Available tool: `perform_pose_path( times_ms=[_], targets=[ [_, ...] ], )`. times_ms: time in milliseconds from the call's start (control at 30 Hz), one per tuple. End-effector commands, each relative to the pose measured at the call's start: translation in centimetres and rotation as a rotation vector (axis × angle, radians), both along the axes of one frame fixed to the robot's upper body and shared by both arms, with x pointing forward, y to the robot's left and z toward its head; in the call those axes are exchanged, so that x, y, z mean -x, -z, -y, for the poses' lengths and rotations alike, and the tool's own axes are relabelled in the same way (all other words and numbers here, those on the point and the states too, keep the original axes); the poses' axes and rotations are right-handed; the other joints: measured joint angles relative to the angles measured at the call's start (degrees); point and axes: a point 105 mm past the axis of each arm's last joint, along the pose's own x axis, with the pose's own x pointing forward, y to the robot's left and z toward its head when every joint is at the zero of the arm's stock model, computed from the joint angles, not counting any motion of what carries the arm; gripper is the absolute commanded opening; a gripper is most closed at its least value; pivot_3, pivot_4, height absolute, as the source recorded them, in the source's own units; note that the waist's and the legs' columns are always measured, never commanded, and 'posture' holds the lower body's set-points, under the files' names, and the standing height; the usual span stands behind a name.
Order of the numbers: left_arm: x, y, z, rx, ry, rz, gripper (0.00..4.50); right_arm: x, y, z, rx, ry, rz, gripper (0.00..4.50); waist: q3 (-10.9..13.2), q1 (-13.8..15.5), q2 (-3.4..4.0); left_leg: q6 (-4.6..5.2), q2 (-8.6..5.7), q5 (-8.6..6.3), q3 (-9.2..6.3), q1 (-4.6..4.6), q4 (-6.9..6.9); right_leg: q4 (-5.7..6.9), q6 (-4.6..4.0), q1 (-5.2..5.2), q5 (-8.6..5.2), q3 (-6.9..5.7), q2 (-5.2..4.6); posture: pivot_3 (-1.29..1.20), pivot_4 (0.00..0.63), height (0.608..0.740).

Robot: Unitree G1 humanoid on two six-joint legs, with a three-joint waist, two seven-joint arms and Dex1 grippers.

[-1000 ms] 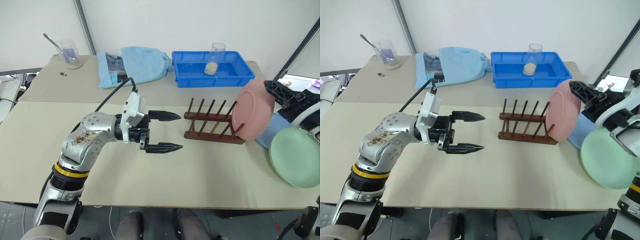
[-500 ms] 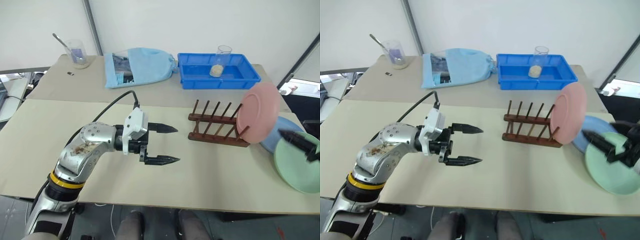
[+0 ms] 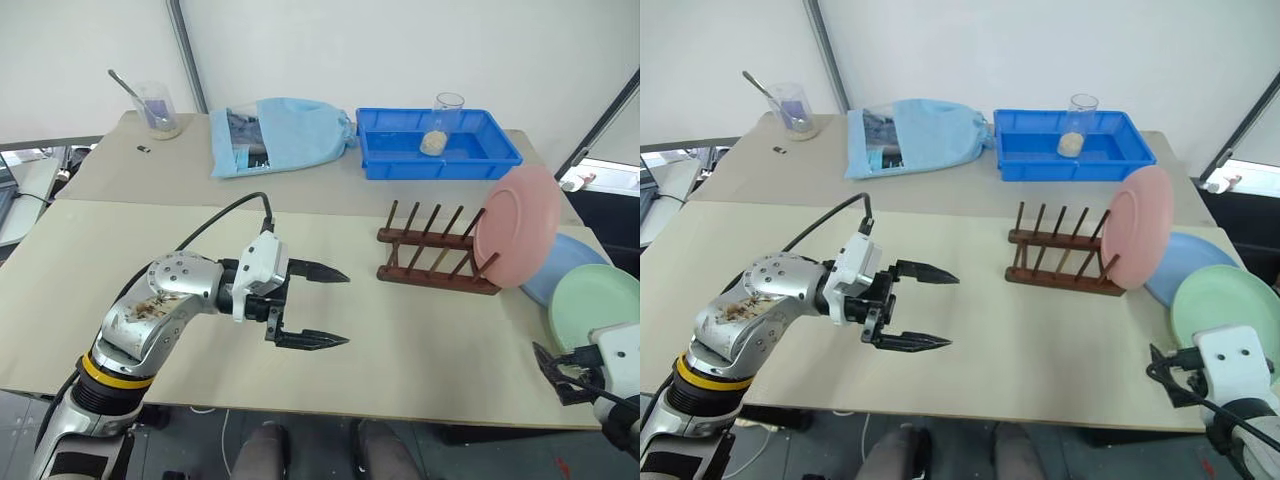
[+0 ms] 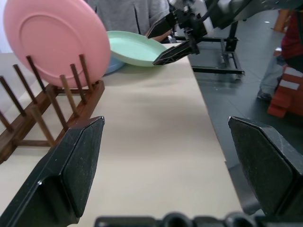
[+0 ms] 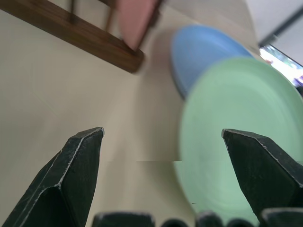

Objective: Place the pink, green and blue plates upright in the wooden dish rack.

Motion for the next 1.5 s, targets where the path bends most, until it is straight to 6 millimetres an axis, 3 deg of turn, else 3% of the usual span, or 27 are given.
perform_pose_path(
  times_ms=[33,267,433,700,867,1033,1167,1267,1367,1500],
  targets=[
    [0.3,-0.4,0.8,0.005,0.038,0.027,4.50,-0.9,0.2,1.2,0.020,0.009,0.005,4.44,0.00,-0.17,0.00,0.00,0.00,0.00,0.00,0.02,0.00,0.01,0.00,0.00,0.00,0.01,0.01,0.00,0.150,0.740],
    [0.4,-0.8,1.7,0.039,0.068,0.020,4.50,-2.5,2.3,3.0,-0.032,0.075,-0.037,4.44,-0.02,-0.18,0.04,0.01,0.01,0.00,-0.07,0.06,-0.04,0.17,-0.08,-0.01,-0.05,-0.01,0.12,0.00,0.150,0.740],
    [1.2,-1.0,1.5,0.041,0.133,0.008,4.50,-3.0,2.4,3.0,-0.024,0.105,-0.048,3.03,-0.02,-0.13,0.05,0.01,0.00,0.01,-0.07,0.06,-0.04,0.17,-0.07,0.00,-0.04,0.00,0.11,0.00,0.150,0.740],
    [1.3,-0.8,1.3,0.013,0.185,0.031,4.50,-2.6,1.8,2.1,-0.054,0.131,-0.031,0.08,-0.03,-0.07,0.06,0.01,0.00,0.01,-0.08,0.06,-0.04,0.18,-0.06,0.00,-0.05,-0.01,0.12,0.00,0.150,0.740],
    [0.8,-0.7,0.9,0.016,0.158,0.016,4.50,-2.0,-2.3,0.8,0.052,0.125,0.104,0.03,-0.04,-0.07,0.09,0.01,0.01,0.01,-0.13,0.05,-0.04,0.20,-0.06,-0.01,-0.05,-0.03,0.13,0.00,0.150,0.740],
    [0.3,-0.2,0.2,0.019,0.106,-0.016,4.50,-2.8,-11.6,-3.3,0.310,0.003,0.461,0.03,-0.06,-0.99,0.17,0.01,0.01,0.01,-0.11,0.07,-0.04,0.21,-0.04,-0.03,-0.05,-0.01,0.12,0.00,0.150,0.740],
    [-0.3,-0.8,-0.1,0.055,0.052,-0.039,4.50,-5.5,-18.0,-7.9,0.379,-0.299,0.685,0.03,-0.03,-1.60,0.13,0.01,-0.01,0.01,-0.09,0.14,0.02,0.22,-0.02,0.03,-0.03,0.01,0.11,0.00,0.150,0.740],
    [-0.9,-1.2,-0.8,0.062,0.000,-0.046,4.50,-6.9,-20.3,-10.6,0.295,-0.509,0.746,0.03,0.01,-1.60,0.05,0.02,0.03,0.01,-0.20,0.18,-0.05,0.23,-0.09,0.06,-0.07,-0.08,0.21,0.00,0.150,0.740],
    [-1.1,-0.8,-1.6,0.052,-0.034,-0.018,4.50,-7.8,-21.9,-12.8,-0.034,-0.688,0.756,0.03,0.03,-1.55,0.01,0.08,0.01,-0.02,-0.27,0.12,-0.17,0.21,-0.07,0.05,-0.11,-0.10,0.23,0.00,0.150,0.740],
    [-0.8,-0.5,-1.6,0.039,-0.037,-0.015,4.50,-7.8,-21.7,-14.5,-0.465,-0.843,0.658,0.03,0.05,-0.96,-0.01,0.29,-0.03,-0.15,-0.35,0.00,-0.18,0.23,-0.04,0.03,0.13,-0.11,0.18,0.00,0.150,0.740]
  ],
)
